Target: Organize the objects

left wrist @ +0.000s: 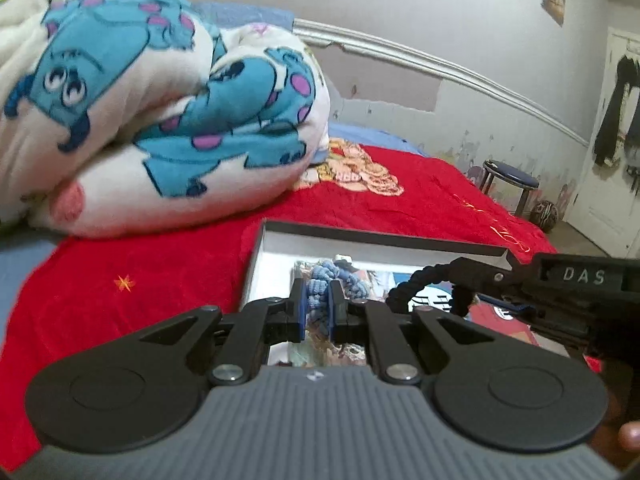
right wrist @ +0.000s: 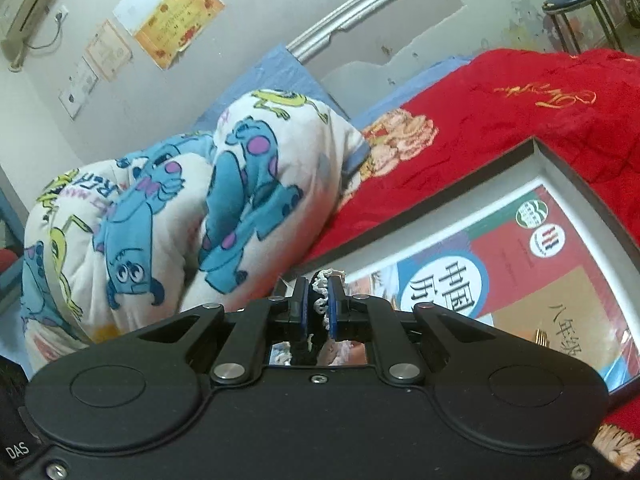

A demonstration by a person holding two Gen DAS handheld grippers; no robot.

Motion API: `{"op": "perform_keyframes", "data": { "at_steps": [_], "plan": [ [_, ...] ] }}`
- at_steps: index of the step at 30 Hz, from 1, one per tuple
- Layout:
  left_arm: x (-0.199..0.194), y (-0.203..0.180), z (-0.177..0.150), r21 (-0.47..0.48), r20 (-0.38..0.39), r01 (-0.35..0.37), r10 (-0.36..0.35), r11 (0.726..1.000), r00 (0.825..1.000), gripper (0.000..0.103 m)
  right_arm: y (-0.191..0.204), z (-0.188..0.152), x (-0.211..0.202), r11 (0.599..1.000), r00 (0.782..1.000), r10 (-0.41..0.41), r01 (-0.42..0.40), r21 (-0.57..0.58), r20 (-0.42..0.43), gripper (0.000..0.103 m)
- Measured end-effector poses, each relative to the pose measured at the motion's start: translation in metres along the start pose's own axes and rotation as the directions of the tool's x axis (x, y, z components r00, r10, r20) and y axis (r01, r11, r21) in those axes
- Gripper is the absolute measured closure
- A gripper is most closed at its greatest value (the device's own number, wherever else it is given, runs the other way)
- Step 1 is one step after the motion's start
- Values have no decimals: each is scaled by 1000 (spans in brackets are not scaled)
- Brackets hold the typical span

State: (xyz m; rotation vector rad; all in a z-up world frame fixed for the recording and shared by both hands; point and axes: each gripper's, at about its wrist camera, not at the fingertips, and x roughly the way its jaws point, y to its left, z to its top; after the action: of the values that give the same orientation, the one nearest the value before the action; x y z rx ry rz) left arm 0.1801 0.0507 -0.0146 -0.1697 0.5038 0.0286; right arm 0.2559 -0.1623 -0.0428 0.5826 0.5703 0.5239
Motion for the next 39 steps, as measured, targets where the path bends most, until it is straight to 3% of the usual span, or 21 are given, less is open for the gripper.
{"op": "perform_keyframes", "data": {
  "at_steps": [3, 11, 19, 25, 39],
  "plan": [
    [3, -5, -3, 45, -3, -28, 28, 999, 1000, 90, -1, -2, 2, 1000, 1000, -22, 22, -8, -6, 93],
    [7, 4, -6, -19, -33, -37, 36, 999, 999, 90, 2, -5, 3, 993, 995, -99, 99, -61, 1, 93],
    [10, 1, -6, 1, -19, -55, 55, 998, 998, 90, 9, -15, 3, 981, 984, -175, 177, -75, 40, 93],
    [16, -3, -13, 13, -47, -69, 70, 998, 996, 89, 18, -17, 3, 980, 987, -156, 159, -119, 36, 93],
    [22, -10, -19, 62, -37, -89, 91, 994, 995, 88, 0, -20, 10, 990, 990, -141, 141, -27, -20, 93]
  ]
}}
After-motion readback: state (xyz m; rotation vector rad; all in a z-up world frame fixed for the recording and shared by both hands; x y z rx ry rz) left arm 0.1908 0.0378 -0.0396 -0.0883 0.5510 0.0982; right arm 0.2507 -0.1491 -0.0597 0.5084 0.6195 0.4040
